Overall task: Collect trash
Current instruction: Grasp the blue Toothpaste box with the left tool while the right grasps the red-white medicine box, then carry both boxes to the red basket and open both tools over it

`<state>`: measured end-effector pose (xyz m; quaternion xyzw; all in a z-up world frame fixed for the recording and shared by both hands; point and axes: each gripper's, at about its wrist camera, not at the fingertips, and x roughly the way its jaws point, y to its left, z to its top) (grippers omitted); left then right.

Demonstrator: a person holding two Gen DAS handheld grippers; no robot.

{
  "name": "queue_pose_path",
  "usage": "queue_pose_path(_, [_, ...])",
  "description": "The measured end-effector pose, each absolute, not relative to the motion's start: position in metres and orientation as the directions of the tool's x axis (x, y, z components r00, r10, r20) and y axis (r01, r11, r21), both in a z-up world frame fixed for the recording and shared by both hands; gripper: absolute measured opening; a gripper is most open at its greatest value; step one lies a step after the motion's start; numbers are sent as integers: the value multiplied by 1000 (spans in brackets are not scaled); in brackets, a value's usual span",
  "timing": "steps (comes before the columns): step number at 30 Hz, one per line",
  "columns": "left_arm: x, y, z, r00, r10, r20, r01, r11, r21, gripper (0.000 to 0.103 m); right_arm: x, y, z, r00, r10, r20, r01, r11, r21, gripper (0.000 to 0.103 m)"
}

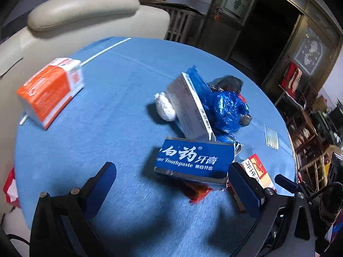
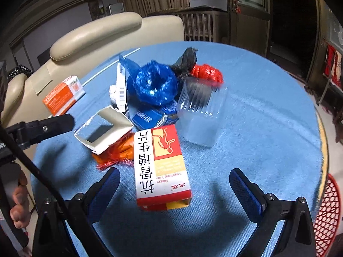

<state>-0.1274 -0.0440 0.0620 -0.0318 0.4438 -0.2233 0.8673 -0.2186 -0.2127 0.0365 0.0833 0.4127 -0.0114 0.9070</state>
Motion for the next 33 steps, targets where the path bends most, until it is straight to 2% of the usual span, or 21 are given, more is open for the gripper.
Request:
queue_pose_path(6, [-114, -57, 50, 456, -444, -772, 428, 869, -247, 103, -215, -212, 25, 647, 69, -760, 82, 984, 160, 103])
queue_pose_path(19, [-95, -67, 36, 429, -457, -779, 463, 852, -245, 103, -206, -215, 16, 631, 90, -771, 82, 980, 182, 99])
queue_pose_path(22, [-89, -68, 33, 410, -491, -769, 471, 836, -283, 102, -205, -215, 13, 625, 104, -774, 77, 978, 194, 86])
queue_pose_path(23, [-88, -69, 32, 399, -506, -765, 483, 825, -294, 97, -205, -214, 13, 626, 100, -773, 76, 979, 188, 82])
queue_pose_path(24, [-89, -70, 31, 389, -514, -764, 496, 816, -297, 77, -205, -214, 14, 627, 102, -773, 72, 980, 188, 75])
queue_pose_path(25, [-89, -72, 28, 377, -505, -776, 504, 815, -286, 78, -205, -213, 14, 627, 104, -772, 69, 980, 189, 72])
queue_pose_path(27, [-94, -72, 30, 394, -501, -770, 512, 816, -269, 77, -205, -213, 15, 628, 115, -770, 64, 978, 198, 52])
queue_pose_path(33, [-117, -61, 51, 458, -508, -729, 530, 815, -235, 77, -216, -213, 23, 641, 118, -758, 69, 975, 211, 52])
